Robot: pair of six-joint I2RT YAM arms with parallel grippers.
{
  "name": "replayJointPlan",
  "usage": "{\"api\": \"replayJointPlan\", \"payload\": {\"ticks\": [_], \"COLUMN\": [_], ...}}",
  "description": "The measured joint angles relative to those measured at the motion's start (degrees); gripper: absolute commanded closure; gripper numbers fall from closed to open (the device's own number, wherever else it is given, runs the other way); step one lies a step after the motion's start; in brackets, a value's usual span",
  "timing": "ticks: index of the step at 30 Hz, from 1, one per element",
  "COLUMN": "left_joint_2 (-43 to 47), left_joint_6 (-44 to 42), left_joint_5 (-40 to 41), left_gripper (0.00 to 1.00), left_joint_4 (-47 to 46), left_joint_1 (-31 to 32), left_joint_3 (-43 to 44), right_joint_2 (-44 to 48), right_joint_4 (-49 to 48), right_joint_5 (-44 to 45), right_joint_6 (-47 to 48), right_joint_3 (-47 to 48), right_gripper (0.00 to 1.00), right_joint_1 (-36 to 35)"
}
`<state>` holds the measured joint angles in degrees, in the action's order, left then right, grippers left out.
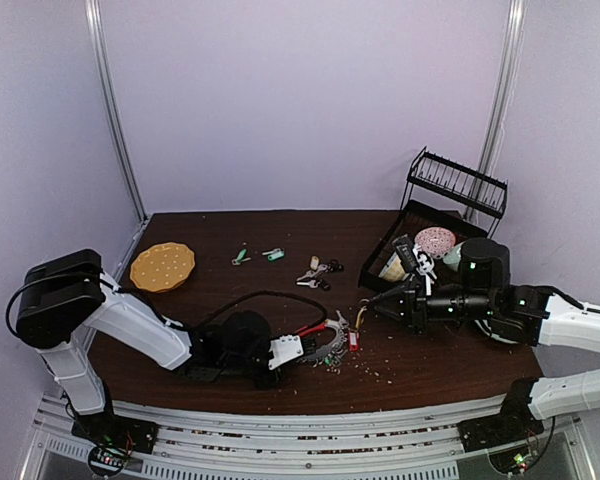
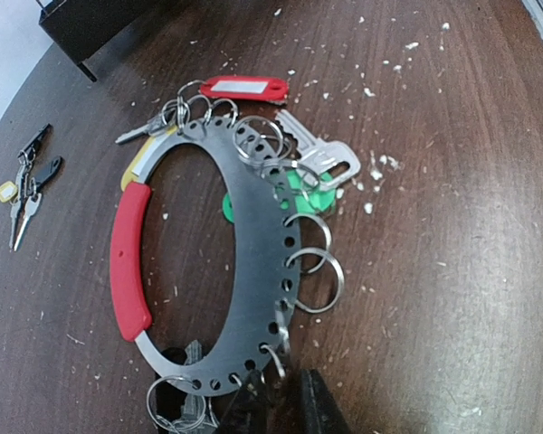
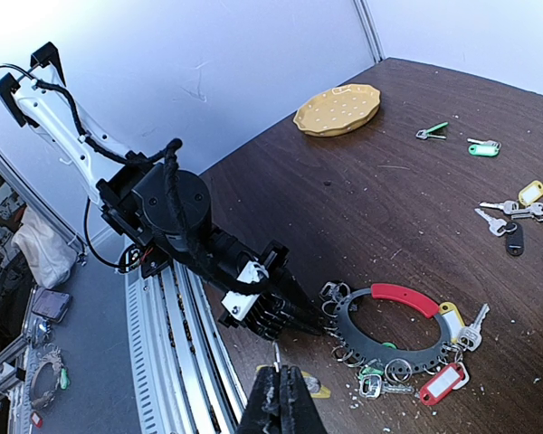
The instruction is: Put the keys on the keyring
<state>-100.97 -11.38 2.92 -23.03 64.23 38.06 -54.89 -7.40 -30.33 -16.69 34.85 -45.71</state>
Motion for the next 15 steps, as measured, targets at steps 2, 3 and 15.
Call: {"api": "replayJointPlan", "payload": {"ticks": [2,3,15], "left_joint_2": [0.0,0.0,4.5], "left_joint_6": [-0.1,-0.1,0.2], "left_joint_5": [0.6,1.1,0.8], "left_gripper": [0.76,0.71,0.63], "left_joint_4": [0.1,0.2,1.1], "left_joint_1": [0.0,0.0,0.0], "left_joint_3": [0.0,0.0,-1.4], "right_joint_2": [0.0,0.0,0.0], "right_joint_4": [0.0,0.0,0.0], "right_joint_5": [0.0,0.0,0.0], "right_joint_6": [0.0,0.0,0.0], "right_joint_3": [0.0,0.0,-0.2], "right_gripper": [1.00,1.00,1.00], "right_joint_1": [0.0,0.0,0.0]}}
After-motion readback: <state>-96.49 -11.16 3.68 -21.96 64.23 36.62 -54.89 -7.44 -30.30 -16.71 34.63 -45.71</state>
